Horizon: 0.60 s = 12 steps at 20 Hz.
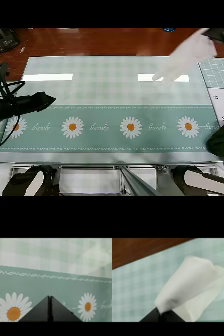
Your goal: Fold the shirts.
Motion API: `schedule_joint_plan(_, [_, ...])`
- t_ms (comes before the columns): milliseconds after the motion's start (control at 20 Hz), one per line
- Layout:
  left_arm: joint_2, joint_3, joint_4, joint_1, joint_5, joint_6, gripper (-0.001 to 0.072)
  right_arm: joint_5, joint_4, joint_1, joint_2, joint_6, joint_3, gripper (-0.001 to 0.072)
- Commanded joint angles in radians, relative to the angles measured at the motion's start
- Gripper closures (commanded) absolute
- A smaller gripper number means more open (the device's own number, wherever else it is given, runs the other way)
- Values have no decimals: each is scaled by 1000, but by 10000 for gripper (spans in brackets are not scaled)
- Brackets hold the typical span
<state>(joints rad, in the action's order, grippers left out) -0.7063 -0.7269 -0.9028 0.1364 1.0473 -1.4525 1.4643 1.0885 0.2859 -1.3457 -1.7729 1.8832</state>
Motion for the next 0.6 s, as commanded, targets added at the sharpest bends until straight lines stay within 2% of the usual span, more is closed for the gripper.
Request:
schedule_joint_plan(0, [0,0,36,0,0,1,686,193,183,125,78,-41,-34,689])
schedule_joint_plan(300, [0,0,36,0,0,5,687,245,298,332,297,-124,-380,689])
schedule_joint_plan(550, [0,0,36,0,0,31,687,270,463,601,488,-124,-689,688])
